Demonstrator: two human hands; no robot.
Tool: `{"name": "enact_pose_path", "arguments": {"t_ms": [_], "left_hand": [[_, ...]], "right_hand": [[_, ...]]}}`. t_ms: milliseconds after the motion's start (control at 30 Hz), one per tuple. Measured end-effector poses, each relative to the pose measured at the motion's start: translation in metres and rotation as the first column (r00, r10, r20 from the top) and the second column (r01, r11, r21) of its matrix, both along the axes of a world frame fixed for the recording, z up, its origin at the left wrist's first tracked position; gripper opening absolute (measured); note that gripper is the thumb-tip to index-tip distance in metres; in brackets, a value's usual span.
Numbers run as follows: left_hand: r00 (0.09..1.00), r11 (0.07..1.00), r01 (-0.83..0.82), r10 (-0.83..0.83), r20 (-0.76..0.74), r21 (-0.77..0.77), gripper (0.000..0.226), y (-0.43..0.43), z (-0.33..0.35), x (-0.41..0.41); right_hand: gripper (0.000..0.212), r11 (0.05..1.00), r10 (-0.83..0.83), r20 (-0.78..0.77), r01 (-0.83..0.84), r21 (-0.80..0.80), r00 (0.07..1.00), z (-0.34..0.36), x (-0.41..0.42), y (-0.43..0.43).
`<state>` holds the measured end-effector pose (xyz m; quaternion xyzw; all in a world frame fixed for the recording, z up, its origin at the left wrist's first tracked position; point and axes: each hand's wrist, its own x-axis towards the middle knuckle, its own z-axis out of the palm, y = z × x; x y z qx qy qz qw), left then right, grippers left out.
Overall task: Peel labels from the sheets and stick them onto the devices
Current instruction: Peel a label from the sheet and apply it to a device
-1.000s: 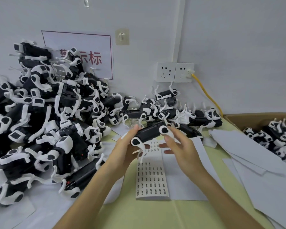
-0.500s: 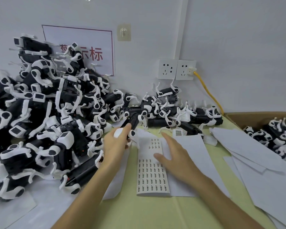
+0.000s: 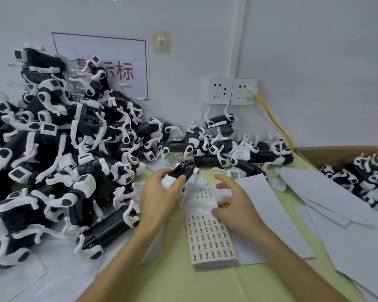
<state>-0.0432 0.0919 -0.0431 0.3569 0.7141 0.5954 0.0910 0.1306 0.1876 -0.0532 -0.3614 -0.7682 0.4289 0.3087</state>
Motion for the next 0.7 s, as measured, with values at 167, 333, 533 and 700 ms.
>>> {"name": "enact_pose_path", "arguments": {"t_ms": [167,333,533,700], "left_hand": [[1.000,1.000,-0.012,0.012,0.006,0.007,0.017,0.000,0.000,0.000],[0.997,0.998,-0.002,-0.003,-0.079,-0.056,0.028,0.001,-0.004,0.001],[0.878,0.995,-0.070,0.098,-0.468,0.076,0.037,-0.003,0.008,0.011],[0.977,0.933,0.194,-0.158,-0.141,0.304,0.029,-0.007,0.025,0.037]], "right_hand": [[0.063,0.966,-0.250,-0.183,0.232,-0.111,0.951,0.012,0.009,0.006],[0.061,0.948,-0.317,-0.413,0.301,-0.105,0.854,0.026,0.020,0.012],[0.062,0.980,-0.131,-0.531,0.190,0.058,0.837,0.031,0.017,-0.003],[0.053,0.981,0.014,-0.651,0.115,0.154,0.759,0.039,0.016,-0.015]]}}
